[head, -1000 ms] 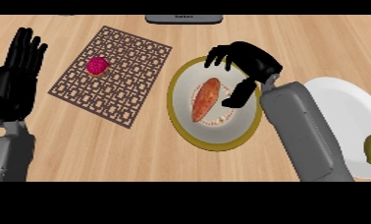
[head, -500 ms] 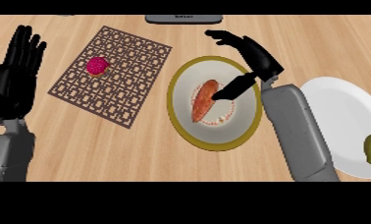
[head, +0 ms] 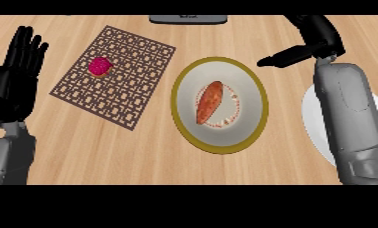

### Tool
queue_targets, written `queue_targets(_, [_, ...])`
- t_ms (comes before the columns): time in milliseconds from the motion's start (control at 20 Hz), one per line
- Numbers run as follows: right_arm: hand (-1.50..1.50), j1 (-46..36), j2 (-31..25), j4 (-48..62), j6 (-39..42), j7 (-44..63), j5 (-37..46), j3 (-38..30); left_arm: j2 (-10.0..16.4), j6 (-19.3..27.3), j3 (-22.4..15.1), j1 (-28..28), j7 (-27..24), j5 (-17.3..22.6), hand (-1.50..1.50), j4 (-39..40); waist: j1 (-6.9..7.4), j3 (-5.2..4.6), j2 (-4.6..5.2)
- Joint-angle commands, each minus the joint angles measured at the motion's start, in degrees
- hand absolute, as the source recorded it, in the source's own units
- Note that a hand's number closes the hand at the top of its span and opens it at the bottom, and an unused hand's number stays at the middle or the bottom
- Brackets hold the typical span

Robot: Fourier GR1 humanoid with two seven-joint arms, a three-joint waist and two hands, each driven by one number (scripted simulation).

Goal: Pick the sweet potato from the plate and place it in the bowl

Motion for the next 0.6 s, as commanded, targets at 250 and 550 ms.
queue_targets(250, [-1.5,-3.38,-16.64,22.67,8.54,-15.47,-5.67,-9.84,-2.46,2.2,-2.71,-1.88,0.18,-2.52,0.0,0.33,1.0,0.11,0.75])
queue_targets(550, [-1.5,-3.87,-26.17,33.58,15.19,-22.99,-5.36,-11.51,-0.06,-0.52,-0.85,-1.76,0.99,-0.22,0.0,-0.19,2.38,0.22,1.13])
